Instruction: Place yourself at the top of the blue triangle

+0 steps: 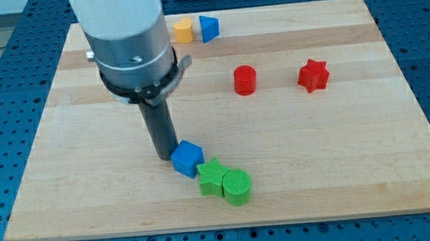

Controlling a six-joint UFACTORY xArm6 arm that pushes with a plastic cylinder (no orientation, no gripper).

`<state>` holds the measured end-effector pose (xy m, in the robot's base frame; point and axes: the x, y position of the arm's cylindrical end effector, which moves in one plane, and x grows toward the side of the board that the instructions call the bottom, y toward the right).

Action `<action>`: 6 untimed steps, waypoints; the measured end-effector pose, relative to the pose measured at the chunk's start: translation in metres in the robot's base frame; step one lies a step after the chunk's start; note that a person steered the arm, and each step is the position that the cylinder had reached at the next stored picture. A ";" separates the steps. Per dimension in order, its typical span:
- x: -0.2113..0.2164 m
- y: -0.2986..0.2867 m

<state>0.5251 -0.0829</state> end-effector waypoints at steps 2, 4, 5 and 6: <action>0.019 0.012; -0.111 0.015; -0.193 0.054; -0.263 0.128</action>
